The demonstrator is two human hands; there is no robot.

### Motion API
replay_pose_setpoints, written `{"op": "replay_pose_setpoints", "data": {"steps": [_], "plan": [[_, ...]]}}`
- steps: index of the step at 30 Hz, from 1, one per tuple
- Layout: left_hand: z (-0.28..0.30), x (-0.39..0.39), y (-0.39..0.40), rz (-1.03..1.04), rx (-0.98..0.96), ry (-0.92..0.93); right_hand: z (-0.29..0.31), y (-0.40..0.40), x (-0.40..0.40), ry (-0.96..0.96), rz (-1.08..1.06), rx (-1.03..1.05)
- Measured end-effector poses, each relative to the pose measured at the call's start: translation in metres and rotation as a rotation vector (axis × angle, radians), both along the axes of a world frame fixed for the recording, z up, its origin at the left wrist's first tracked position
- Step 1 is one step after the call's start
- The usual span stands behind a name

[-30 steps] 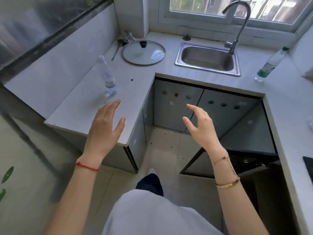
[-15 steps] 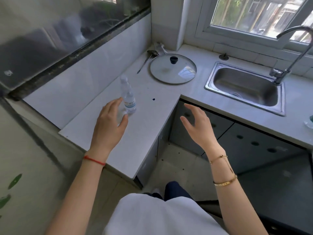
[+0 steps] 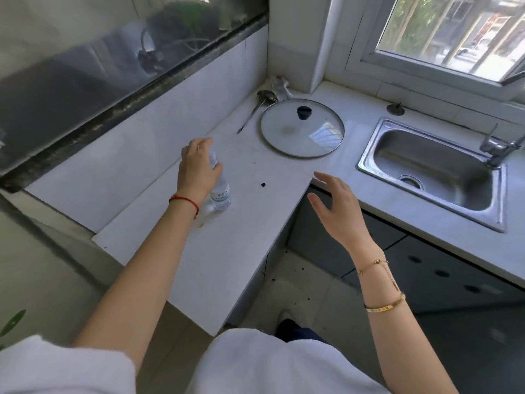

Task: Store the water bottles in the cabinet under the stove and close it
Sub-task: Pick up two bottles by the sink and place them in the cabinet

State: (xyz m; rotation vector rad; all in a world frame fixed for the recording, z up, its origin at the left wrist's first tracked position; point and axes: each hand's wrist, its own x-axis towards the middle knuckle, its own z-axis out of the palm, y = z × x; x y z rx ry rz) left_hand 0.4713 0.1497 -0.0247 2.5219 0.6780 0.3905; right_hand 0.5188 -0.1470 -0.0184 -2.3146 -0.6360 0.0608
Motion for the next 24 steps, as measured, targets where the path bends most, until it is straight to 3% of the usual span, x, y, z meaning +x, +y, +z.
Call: {"op": "replay_pose_setpoints", "data": {"steps": [4, 10, 19, 24], "plan": [[-0.013, 0.018, 0.006, 0.015, -0.005, 0.103, 0.002, 0.001, 0.016, 0.000, -0.005, -0.024], [-0.016, 0.026, 0.010, 0.014, -0.011, 0.016, 0.000, -0.004, 0.028, 0.002, -0.041, -0.029], [0.003, 0.034, -0.053, -0.205, 0.111, -0.082, -0.006, -0.048, 0.024, -0.016, -0.188, -0.032], [0.019, 0.057, -0.112, -0.481, -0.007, -0.148, -0.008, -0.101, 0.024, -0.080, -0.359, -0.070]]}}
